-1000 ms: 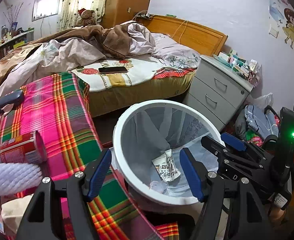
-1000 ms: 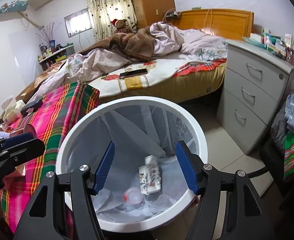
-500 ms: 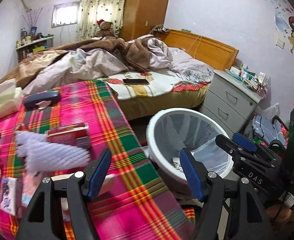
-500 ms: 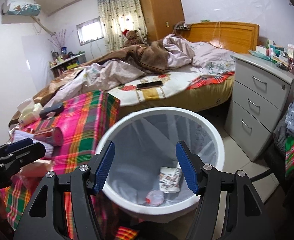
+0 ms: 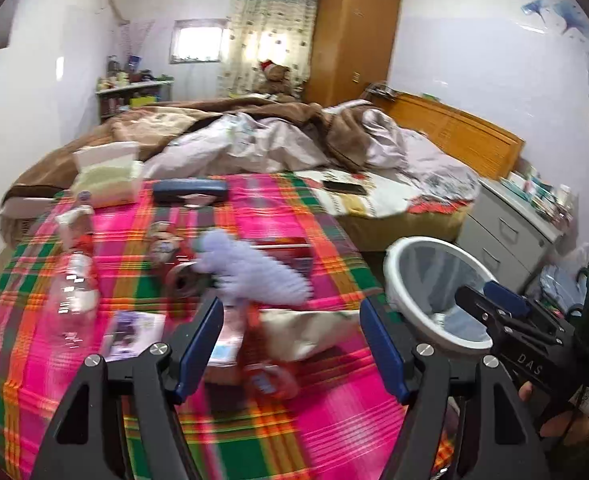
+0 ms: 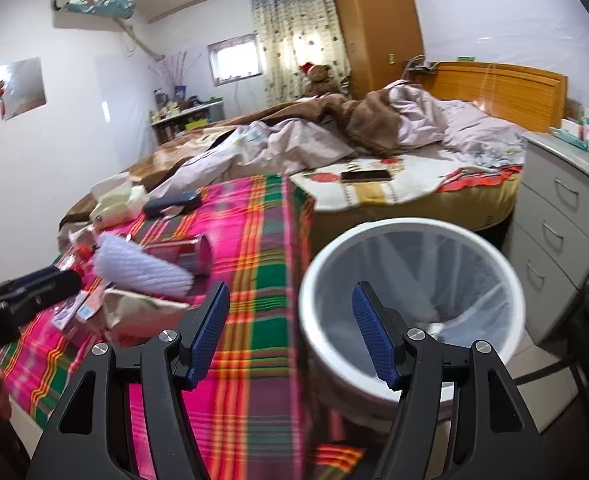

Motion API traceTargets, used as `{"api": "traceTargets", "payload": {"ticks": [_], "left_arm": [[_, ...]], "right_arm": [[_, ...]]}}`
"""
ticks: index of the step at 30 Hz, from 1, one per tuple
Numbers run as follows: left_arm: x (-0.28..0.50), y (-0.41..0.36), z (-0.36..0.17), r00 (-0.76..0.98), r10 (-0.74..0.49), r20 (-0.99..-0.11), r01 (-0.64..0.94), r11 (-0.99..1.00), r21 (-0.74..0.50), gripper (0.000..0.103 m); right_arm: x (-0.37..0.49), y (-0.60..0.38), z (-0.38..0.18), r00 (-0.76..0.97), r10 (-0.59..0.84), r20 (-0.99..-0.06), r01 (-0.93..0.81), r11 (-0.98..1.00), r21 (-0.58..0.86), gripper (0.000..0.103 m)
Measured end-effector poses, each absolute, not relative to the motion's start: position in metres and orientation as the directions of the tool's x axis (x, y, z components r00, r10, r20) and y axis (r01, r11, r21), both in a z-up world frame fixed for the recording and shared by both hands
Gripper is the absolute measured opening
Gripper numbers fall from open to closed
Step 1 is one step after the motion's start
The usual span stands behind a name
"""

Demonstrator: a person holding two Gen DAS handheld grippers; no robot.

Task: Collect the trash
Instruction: 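Grasp the beige paper bag with the right tool while the left grasps the purple juice box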

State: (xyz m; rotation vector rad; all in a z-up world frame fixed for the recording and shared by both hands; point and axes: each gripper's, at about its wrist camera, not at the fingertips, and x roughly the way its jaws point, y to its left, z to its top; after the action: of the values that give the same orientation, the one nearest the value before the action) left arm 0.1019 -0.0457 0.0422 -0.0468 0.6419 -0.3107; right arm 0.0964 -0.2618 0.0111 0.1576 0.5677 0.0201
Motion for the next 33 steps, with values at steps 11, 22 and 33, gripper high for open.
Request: {"api": "traceTargets", "payload": {"ticks": [11,22,33], "left_arm": [[0.102,0.026,0.021,0.764,-0.185,-0.619,0.112,0.982,-0.154,0.073],[0.118,0.054,-0.007,0.710,-0.170,-0.683,0.071,0.983,-0.170,0.073],[0.137,0.058,-0.029,0.660,-0.179,-0.730,0.064,0.981,-0.183,0.073]], "right_arm": [[0.109,-0.210,-0.001,0.813,0.180,-0.554,-0.130,0.983,0.129,0.065],[0.128,-0.181,-0.013,0.740,0.331,-0.586,-0.340,0.935,0.099,0.065],[0.122,-0.181,-0.018,0.643,0.415,-0.644,-0.440,0.888,0.133,0.065]]}}
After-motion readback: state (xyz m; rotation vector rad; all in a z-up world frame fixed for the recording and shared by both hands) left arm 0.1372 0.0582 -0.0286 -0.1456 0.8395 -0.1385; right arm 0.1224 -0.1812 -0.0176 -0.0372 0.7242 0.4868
